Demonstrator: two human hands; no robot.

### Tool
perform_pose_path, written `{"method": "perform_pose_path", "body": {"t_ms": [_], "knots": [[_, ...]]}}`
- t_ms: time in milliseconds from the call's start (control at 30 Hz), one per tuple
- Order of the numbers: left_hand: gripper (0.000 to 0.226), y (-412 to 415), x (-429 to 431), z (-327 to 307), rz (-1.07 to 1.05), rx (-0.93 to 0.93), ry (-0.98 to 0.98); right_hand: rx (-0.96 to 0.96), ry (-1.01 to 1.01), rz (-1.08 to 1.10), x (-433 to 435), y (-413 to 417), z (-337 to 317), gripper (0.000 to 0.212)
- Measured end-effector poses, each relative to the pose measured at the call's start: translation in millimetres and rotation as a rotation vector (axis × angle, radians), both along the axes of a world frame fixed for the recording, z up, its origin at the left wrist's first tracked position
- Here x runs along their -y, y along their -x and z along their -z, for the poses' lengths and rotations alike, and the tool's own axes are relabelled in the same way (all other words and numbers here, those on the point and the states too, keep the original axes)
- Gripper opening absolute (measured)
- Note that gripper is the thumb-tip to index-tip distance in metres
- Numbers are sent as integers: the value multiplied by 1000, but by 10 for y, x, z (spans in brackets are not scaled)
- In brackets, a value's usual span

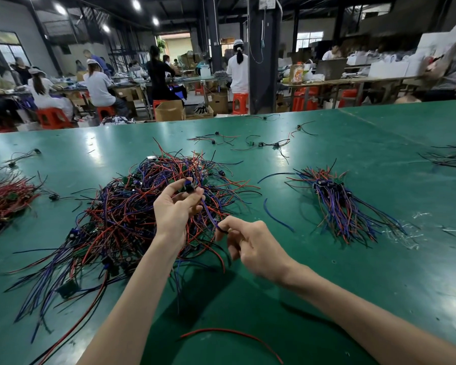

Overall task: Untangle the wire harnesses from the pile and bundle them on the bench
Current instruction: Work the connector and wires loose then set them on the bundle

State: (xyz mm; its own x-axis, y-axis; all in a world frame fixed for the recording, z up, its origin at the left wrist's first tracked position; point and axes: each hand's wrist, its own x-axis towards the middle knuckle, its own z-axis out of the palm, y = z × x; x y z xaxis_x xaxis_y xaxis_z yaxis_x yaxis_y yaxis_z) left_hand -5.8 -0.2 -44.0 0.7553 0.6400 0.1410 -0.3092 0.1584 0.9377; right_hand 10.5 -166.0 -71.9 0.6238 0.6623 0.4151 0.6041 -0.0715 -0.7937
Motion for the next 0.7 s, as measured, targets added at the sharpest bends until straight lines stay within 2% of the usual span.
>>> {"method": "perform_pose_path", "body": {"t_ms": [67,133,233,367,500,700], "knots": [[27,9,-30,-12,-21,4,25,-95,15,-25,-12,6,-4,34],[31,23,-79,-37,-45,10,84,-290,46,-49,-28,-11,-17,29],[33,51,-96,-65,-29,21,150,-636,92,-36,-50,-87,-31,30],[30,72,7,-83,69,27,171,-916,117,31,-31,-169,-38,31],[31,80,50,-92,175,31,280,-1024,109,98,-27,-250,-30,27],[38,66,101,-90,267,21,354,-1026,106,153,-2,-332,-43,19]]}}
